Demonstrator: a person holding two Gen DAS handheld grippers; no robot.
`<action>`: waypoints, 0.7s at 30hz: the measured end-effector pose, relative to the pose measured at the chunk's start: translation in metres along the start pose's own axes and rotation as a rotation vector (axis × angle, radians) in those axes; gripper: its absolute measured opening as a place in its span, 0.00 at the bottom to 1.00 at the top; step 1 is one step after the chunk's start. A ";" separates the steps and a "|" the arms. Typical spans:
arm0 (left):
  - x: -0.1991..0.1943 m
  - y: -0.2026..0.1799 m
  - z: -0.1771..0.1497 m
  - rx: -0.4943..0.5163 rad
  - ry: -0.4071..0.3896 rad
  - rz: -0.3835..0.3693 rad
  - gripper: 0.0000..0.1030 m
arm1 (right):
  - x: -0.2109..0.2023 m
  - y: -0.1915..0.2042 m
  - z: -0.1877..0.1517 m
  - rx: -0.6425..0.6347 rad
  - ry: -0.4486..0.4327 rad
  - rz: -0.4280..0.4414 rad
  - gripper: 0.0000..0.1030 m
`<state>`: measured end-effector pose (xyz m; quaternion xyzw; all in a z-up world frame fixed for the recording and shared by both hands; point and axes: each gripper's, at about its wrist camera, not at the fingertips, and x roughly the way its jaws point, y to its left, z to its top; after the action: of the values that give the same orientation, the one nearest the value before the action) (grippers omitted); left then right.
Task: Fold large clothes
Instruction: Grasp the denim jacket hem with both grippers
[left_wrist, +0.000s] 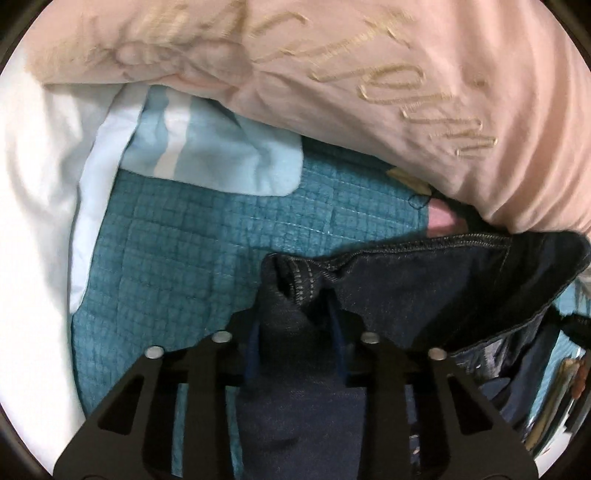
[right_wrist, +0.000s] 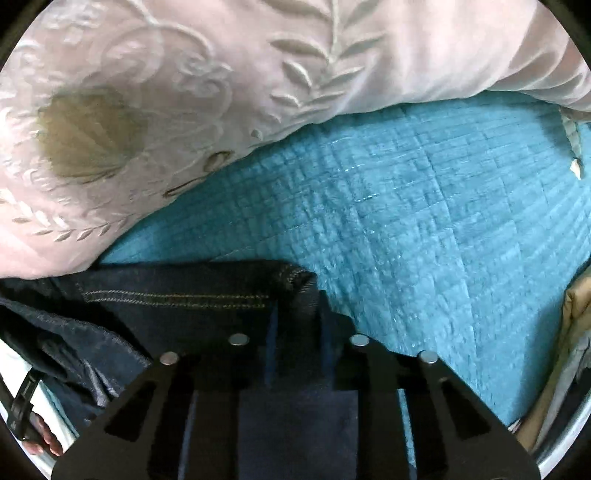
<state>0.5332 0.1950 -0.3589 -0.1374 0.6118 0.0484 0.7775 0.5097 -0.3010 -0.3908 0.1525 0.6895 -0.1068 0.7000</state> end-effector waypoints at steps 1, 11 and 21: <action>-0.003 0.002 -0.001 -0.013 0.000 -0.011 0.21 | -0.004 0.000 -0.002 -0.008 0.001 -0.001 0.12; -0.046 0.007 -0.017 -0.022 -0.028 -0.053 0.12 | -0.052 -0.009 -0.024 -0.041 -0.046 0.035 0.09; -0.113 -0.012 -0.062 0.078 -0.092 -0.055 0.12 | -0.116 -0.025 -0.080 -0.087 -0.143 0.079 0.08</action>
<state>0.4498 0.1769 -0.2618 -0.1213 0.5729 0.0093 0.8106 0.4230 -0.3022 -0.2772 0.1407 0.6352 -0.0597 0.7571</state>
